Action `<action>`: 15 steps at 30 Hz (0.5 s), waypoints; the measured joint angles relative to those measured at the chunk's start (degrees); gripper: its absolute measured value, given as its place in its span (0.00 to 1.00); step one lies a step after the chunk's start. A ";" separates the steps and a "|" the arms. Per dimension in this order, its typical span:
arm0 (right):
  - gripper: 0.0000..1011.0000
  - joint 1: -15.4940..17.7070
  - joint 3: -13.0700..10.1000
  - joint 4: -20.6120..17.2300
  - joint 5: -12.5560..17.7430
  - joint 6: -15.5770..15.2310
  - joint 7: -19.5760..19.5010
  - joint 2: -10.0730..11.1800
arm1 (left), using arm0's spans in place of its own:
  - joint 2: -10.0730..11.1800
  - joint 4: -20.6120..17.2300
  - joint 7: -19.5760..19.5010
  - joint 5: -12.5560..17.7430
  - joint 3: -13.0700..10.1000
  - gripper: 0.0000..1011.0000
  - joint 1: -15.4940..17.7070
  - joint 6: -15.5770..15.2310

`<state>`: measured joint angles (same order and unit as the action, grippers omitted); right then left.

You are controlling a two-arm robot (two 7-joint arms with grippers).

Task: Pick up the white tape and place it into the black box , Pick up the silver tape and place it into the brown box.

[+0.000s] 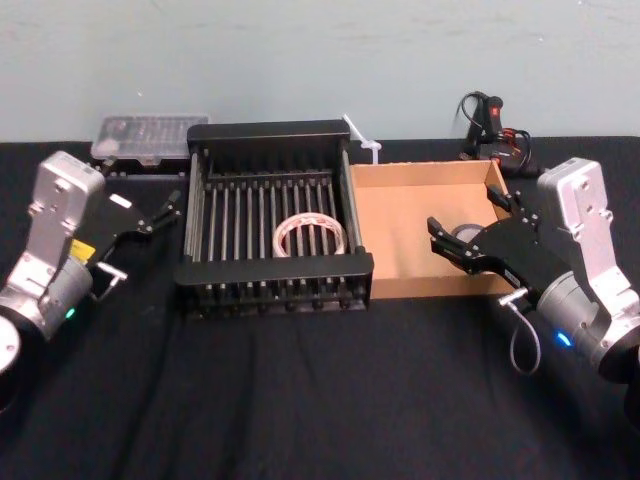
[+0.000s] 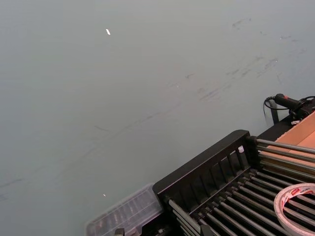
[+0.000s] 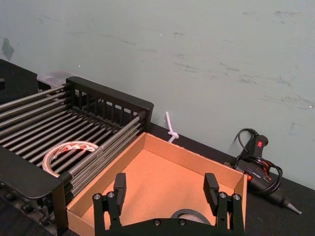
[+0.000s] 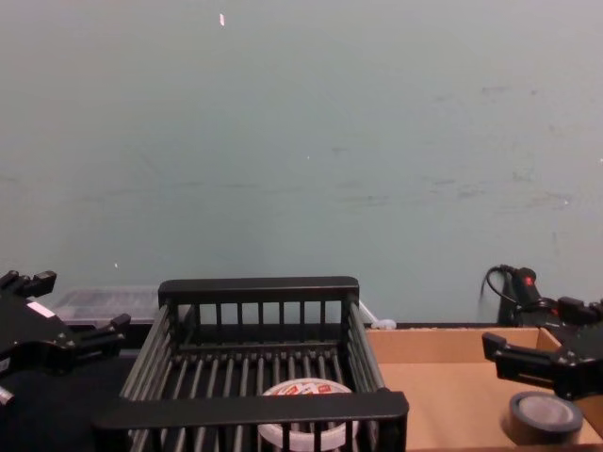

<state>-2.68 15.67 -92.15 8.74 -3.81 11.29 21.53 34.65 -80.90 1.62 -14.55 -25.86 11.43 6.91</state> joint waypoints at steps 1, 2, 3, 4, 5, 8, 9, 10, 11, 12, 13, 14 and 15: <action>0.99 0.00 0.00 0.00 0.00 0.00 0.00 0.00 | 0.00 0.00 0.00 0.00 0.00 0.99 0.00 0.00; 0.99 0.00 0.00 0.00 0.00 0.00 0.00 0.00 | 0.00 0.00 0.00 0.00 0.00 0.99 0.01 0.00; 0.99 0.00 0.00 0.00 0.00 0.00 0.00 0.00 | 0.00 0.00 0.00 0.00 0.00 0.99 0.00 0.00; 0.99 0.00 0.00 0.00 0.00 0.00 0.00 0.00 | 0.00 0.00 0.00 0.00 0.00 0.99 0.00 0.00; 0.99 0.00 0.00 0.00 0.00 0.00 0.00 0.00 | 0.00 0.00 0.00 0.00 0.00 0.99 0.00 0.00; 0.99 0.00 0.00 0.00 0.00 0.00 0.00 0.00 | 0.00 0.00 0.00 0.00 0.00 0.99 0.00 0.00; 0.99 0.00 0.00 0.00 0.00 0.00 0.00 0.00 | 0.00 0.00 0.00 0.00 0.00 0.99 0.00 0.00; 0.99 0.00 0.00 0.00 0.00 0.00 0.00 0.00 | 0.00 0.00 0.00 0.00 0.00 0.99 0.00 0.00; 0.99 0.00 0.00 0.00 0.00 0.00 0.00 0.00 | 0.00 0.00 0.00 0.00 0.00 0.99 0.01 0.00; 0.99 0.00 0.00 0.00 0.00 0.00 0.00 0.00 | 0.00 0.00 0.00 0.00 0.00 0.99 0.00 0.00; 0.99 0.00 0.00 0.00 0.00 0.00 0.00 0.00 | 0.00 0.00 0.00 0.00 0.00 0.99 0.00 0.00; 0.99 0.00 0.00 0.00 0.00 0.00 0.00 0.00 | 0.00 0.00 0.00 0.00 0.00 0.99 0.00 0.00; 0.99 0.00 0.00 0.00 0.00 0.00 0.00 0.00 | 0.00 0.00 0.00 0.00 0.00 0.99 0.00 0.00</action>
